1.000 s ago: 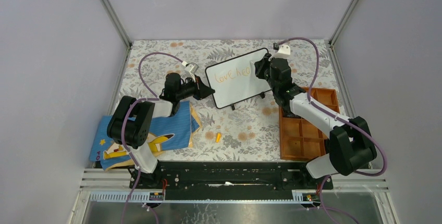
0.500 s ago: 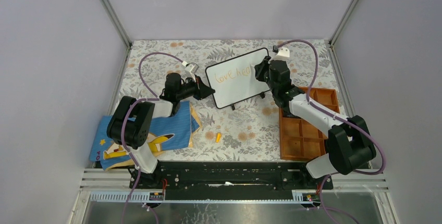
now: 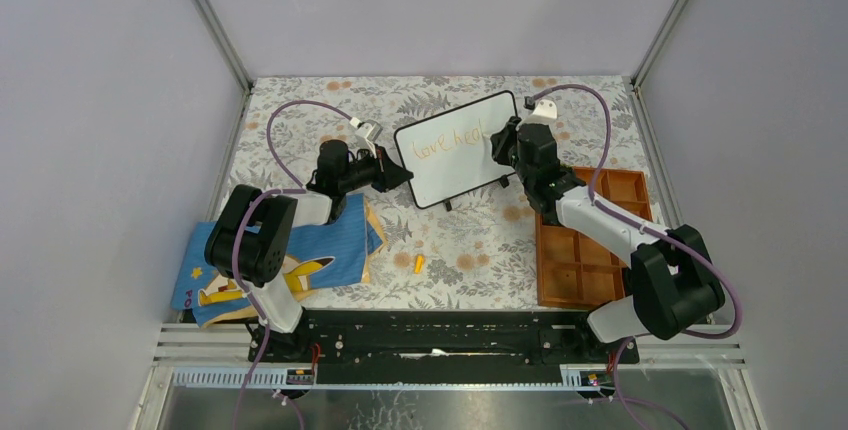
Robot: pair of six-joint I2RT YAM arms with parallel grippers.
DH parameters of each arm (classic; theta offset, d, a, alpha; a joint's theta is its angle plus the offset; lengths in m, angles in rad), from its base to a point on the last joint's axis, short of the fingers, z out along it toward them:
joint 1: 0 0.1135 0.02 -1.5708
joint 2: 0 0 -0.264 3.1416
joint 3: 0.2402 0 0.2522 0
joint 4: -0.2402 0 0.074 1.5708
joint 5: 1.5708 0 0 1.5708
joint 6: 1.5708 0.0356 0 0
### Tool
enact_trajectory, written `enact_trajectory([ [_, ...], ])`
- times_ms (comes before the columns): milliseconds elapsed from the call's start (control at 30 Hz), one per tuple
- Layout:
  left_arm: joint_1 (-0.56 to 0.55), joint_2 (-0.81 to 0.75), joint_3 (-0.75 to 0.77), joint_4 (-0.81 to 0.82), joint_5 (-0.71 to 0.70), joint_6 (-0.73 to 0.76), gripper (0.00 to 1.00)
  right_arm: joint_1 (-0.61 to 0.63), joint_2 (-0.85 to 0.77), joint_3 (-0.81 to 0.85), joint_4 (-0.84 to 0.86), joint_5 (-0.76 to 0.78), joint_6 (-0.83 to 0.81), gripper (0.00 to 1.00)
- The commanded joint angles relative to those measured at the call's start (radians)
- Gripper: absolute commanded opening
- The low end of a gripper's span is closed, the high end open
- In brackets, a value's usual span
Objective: Write a sentence on the whiteboard
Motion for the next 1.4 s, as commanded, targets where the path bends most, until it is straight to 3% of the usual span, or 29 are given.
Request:
enact_trajectory([
  [0,-0.015,0.011,-0.008,-0.088,-0.054,0.074,0.0,-0.008,-0.039,-0.009,0.009,0.031,0.006,0.0],
  [700,-0.018,0.003,-0.009,-0.093,-0.061,0.08,0.0,-0.008,-0.138,-0.036,0.024,0.128,-0.02,0.0],
  [1367,-0.02,0.005,-0.006,-0.111,-0.069,0.095,0.0,-0.017,-0.071,0.038,0.084,0.052,0.009,0.0],
])
